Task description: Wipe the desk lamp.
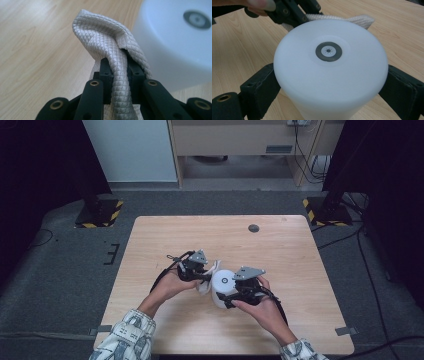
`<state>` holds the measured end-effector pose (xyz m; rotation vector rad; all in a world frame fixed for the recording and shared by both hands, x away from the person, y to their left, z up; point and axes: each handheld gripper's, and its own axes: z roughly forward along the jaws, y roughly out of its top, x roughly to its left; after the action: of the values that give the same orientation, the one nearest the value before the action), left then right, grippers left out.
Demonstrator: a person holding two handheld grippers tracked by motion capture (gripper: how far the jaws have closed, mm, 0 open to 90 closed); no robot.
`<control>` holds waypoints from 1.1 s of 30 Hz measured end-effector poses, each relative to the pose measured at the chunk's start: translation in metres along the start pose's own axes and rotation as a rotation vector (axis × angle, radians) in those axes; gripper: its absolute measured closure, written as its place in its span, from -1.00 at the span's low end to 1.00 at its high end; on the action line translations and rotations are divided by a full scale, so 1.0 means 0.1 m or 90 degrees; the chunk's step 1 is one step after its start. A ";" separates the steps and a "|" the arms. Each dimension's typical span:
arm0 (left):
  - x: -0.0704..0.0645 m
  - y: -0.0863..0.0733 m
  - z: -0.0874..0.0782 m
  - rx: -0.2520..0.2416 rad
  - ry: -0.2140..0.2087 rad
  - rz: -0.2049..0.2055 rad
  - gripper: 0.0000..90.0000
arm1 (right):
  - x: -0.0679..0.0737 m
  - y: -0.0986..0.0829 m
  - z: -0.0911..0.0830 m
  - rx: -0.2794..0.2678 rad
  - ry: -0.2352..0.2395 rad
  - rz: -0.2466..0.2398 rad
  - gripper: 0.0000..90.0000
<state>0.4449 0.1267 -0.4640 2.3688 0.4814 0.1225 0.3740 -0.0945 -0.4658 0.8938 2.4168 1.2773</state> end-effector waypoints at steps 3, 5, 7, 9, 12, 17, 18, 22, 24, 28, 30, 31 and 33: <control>-0.01 -0.03 0.03 0.003 0.001 -0.005 0.72 | 0.00 0.00 0.01 -0.001 0.000 0.001 -0.80; 0.00 -0.02 0.06 0.000 0.004 -0.009 0.72 | 0.00 0.00 0.01 0.000 0.000 0.000 -0.80; 0.00 0.02 0.09 -0.001 0.013 -0.006 0.72 | 0.00 0.00 0.01 0.001 0.000 0.001 -0.80; 0.00 0.04 0.12 0.000 0.018 -0.006 0.72 | 0.00 0.00 0.01 0.001 0.001 0.000 -0.80; 0.01 0.05 0.17 0.007 0.015 -0.007 0.72 | -0.01 0.00 0.01 0.001 0.001 -0.001 -0.80; 0.01 0.02 0.21 0.026 0.011 -0.006 0.72 | -0.01 0.00 0.00 0.002 0.001 0.001 -0.80; 0.01 0.01 0.23 0.032 0.011 -0.006 0.72 | -0.01 0.00 0.00 0.003 0.001 0.000 -0.80; 0.01 0.00 0.26 0.032 0.013 -0.004 0.72 | -0.01 0.00 0.00 0.003 0.000 -0.001 -0.80; 0.02 0.00 0.24 0.022 0.009 -0.010 0.72 | -0.01 0.00 0.00 0.003 0.000 -0.001 -0.80; 0.01 0.02 0.18 0.005 0.012 -0.011 0.72 | -0.01 0.00 0.00 0.003 0.001 -0.001 -0.80; 0.01 0.02 0.17 0.003 0.011 -0.013 0.72 | -0.01 0.00 0.00 0.003 0.001 -0.001 -0.80; 0.02 0.02 0.18 0.006 0.011 -0.013 0.72 | -0.01 0.00 0.00 0.003 0.001 -0.002 -0.80; 0.01 0.01 0.21 0.016 0.012 -0.011 0.72 | -0.01 0.00 0.00 0.004 0.000 -0.002 -0.80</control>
<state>0.4511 0.1134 -0.4786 2.3894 0.5151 0.1319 0.3747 -0.0945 -0.4658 0.8920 2.4219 1.2703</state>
